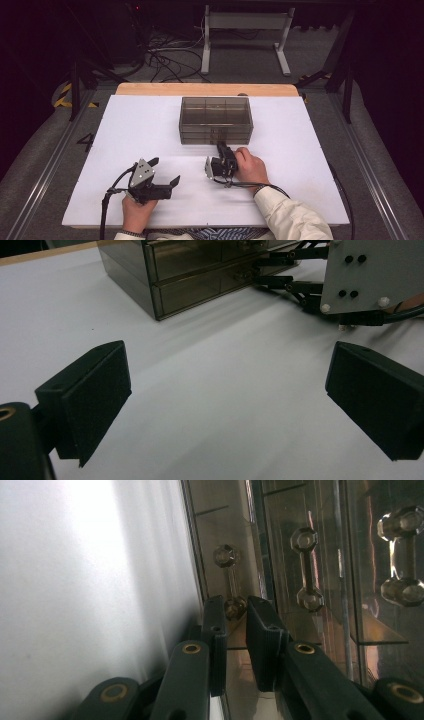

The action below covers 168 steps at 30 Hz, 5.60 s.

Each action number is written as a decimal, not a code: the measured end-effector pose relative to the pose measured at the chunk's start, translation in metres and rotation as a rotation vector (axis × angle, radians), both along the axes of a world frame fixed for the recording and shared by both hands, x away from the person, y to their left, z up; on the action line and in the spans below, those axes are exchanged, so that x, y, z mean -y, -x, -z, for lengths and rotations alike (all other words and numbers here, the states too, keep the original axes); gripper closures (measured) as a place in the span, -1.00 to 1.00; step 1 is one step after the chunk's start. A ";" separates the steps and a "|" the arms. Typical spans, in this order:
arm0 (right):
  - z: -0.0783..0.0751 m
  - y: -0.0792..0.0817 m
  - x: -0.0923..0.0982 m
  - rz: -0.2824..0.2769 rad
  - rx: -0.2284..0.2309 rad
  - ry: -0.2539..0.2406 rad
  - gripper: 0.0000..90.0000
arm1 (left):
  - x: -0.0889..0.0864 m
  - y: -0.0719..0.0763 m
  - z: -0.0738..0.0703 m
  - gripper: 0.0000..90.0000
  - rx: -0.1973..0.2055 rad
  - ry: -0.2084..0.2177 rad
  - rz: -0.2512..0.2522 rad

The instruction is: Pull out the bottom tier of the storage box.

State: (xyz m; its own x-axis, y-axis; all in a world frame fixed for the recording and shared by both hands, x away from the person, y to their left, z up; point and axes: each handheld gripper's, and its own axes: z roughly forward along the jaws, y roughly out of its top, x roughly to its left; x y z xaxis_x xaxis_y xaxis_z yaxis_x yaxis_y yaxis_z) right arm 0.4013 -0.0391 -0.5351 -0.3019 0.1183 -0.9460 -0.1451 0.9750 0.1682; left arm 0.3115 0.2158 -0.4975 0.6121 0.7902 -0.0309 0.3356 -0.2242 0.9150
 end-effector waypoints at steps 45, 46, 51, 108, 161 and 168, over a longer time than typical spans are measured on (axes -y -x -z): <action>-0.027 0.014 0.008 -0.039 -0.189 -0.123 0.52 | -0.001 0.000 0.000 -0.88 -0.006 0.007 0.003; -0.031 0.015 0.009 -0.049 -0.204 -0.144 0.52 | -0.001 0.000 0.000 -0.88 -0.007 0.008 0.002; -0.047 0.015 0.014 -0.087 -0.282 -0.188 0.50 | -0.001 0.000 0.000 -0.88 -0.006 0.008 0.001; -0.078 -0.046 0.049 -0.062 -0.745 -0.304 0.48 | -0.001 0.000 0.000 -0.88 -0.006 0.004 0.003; -0.092 -0.027 0.054 -0.092 -1.051 -0.263 0.61 | -0.001 0.000 0.000 -0.88 -0.010 0.012 0.002; -0.093 -0.022 0.056 -0.098 -1.068 -0.264 0.61 | -0.001 0.000 0.000 -0.88 -0.009 0.008 0.003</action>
